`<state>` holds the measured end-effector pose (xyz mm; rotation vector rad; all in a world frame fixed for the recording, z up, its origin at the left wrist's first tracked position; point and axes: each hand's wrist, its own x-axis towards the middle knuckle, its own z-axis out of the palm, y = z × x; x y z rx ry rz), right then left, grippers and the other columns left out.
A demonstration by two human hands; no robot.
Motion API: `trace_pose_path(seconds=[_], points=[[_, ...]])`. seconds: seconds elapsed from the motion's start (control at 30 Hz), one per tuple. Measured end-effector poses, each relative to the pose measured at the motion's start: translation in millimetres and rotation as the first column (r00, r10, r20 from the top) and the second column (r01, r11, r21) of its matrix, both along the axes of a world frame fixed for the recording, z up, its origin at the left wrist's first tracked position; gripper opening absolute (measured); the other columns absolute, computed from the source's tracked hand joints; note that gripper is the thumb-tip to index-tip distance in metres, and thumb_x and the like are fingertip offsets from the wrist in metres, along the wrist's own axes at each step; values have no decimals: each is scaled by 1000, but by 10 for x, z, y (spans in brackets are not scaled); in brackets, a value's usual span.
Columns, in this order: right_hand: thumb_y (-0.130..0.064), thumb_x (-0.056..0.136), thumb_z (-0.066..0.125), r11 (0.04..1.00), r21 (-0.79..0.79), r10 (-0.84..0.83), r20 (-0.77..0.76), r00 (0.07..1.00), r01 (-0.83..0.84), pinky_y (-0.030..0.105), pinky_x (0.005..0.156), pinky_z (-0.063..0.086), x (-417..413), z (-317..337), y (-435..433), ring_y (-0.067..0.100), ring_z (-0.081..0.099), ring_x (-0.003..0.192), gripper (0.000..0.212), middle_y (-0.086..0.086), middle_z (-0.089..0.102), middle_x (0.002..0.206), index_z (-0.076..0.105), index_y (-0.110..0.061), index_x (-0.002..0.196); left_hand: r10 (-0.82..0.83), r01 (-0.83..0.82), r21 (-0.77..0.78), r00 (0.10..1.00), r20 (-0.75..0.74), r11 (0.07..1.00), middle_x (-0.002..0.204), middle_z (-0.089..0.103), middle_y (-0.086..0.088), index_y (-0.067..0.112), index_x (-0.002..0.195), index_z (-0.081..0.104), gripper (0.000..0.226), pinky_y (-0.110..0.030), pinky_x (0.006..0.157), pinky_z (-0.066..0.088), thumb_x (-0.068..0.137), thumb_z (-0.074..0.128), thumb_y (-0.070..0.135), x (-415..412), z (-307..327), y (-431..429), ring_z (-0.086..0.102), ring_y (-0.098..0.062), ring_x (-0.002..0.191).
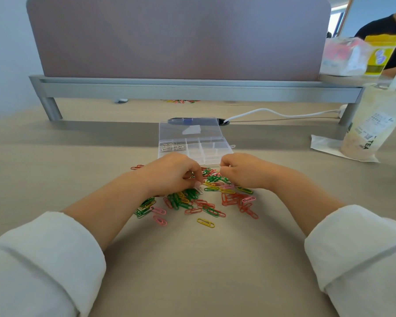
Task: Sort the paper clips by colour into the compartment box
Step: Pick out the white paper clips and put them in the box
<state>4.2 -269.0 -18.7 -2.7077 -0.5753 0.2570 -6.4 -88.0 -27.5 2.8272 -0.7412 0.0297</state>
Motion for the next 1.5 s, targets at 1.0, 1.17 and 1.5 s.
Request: trace_pose_path(seconds=[1.0,1.17,1.5], points=[[-29,97,43,991,127,31,83,996,-42,21,58,37,47,-56,-12,12,46,60,32,-7,50,64,61,-23,72,145,-140,-184,989,15,973,72,55,-5,16,88,34,12,-29,54,34,99,32,22,13,-3,-11,47,-19,64],[-24,98,40,986,165,12,90,996,-27,18,58,37,58,-51,-10,10,48,61,28,-7,52,66,63,-20,81,130,-123,-249,991,10,961,73,62,0,22,119,39,23,-28,65,43,99,31,17,7,-32,-8,55,-14,68],[-22,99,39,989,136,44,78,996,-54,16,57,36,29,-29,1,5,45,60,25,-9,49,66,59,-19,85,164,-192,-350,981,-108,917,81,61,8,24,91,46,22,-19,61,38,99,29,13,34,-55,-40,51,-9,75]])
